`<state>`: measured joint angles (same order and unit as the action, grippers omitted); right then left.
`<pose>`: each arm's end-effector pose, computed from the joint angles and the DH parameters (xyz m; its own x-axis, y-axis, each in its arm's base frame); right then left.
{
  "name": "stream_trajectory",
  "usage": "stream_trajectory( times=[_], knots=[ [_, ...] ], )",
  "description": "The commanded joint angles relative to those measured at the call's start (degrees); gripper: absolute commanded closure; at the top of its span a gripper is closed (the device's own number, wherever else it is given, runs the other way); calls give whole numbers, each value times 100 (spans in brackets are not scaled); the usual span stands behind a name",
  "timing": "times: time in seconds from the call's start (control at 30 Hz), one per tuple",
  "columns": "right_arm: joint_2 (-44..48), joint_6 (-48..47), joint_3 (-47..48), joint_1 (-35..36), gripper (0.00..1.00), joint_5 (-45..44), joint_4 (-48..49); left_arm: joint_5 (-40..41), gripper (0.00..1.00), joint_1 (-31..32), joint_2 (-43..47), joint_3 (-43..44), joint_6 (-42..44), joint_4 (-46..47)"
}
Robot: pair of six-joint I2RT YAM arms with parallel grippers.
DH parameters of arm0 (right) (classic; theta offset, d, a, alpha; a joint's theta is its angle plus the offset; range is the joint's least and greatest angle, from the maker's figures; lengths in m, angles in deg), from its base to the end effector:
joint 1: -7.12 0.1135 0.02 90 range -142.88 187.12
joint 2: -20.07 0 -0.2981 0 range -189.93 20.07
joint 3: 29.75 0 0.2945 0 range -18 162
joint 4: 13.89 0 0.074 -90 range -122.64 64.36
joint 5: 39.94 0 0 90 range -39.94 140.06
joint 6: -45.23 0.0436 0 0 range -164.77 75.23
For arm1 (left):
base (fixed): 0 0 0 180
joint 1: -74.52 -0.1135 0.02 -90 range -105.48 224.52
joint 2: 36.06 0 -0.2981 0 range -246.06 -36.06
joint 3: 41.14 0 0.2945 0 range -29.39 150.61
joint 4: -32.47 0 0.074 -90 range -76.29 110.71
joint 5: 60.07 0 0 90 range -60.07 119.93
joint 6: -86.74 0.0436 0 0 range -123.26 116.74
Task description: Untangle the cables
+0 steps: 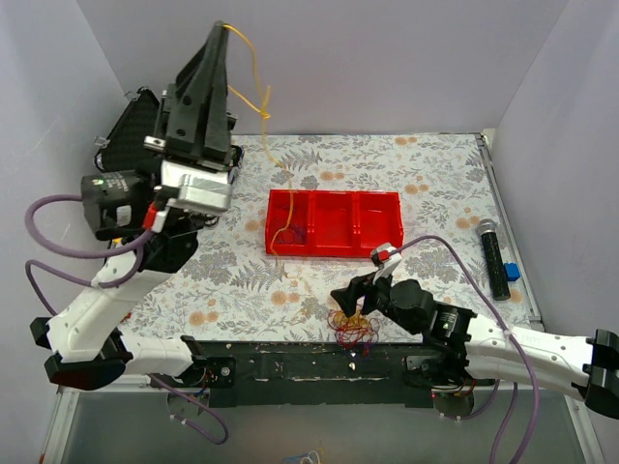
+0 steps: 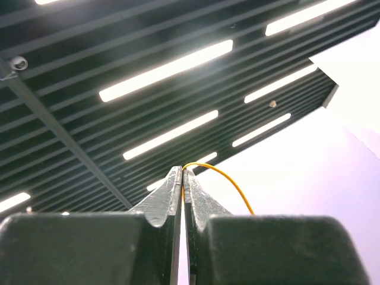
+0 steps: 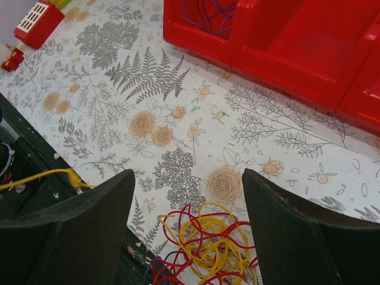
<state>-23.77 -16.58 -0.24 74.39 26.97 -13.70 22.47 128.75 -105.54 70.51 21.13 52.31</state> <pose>0.0934 0.1788 0.2192 -0.4146 0.1350 -0.8999 -0.5737 0.7289 0.3736 0.1058 -0.1565 0.6939 0.8170 -0.4336 -0.3801 0.5520 0.7787 0.2982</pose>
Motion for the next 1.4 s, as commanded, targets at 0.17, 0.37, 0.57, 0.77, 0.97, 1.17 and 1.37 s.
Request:
stream_trajectory(
  times=[0.17, 0.37, 0.57, 0.77, 0.97, 1.17, 1.37],
  knots=[
    [1025, 126, 122, 24, 25, -1003, -991, 289, 100, 25, -1111, 609, -100, 162],
    [1272, 196, 201, 32, 28, -1461, -1414, 526, 100, -71, -1938, 1031, -39, 418],
    [1465, 530, 307, 24, 30, -1935, -2116, 948, 100, -651, -2623, 1593, -513, 646],
    [1922, 670, 88, 24, 32, -2050, -2311, 1019, 100, -897, -2765, 1639, -812, 699],
    [1975, 750, 43, 24, 32, -2059, -2399, 1124, 100, -1038, -2685, 1225, -742, 918],
    [1826, 759, 43, 24, 33, -2059, -2337, 1300, 100, -1240, -2677, 1042, -706, 901],
    [1764, 767, 0, 32, 33, -2006, -2214, 1212, 100, -1258, -2527, 365, -996, 954]
  ],
)
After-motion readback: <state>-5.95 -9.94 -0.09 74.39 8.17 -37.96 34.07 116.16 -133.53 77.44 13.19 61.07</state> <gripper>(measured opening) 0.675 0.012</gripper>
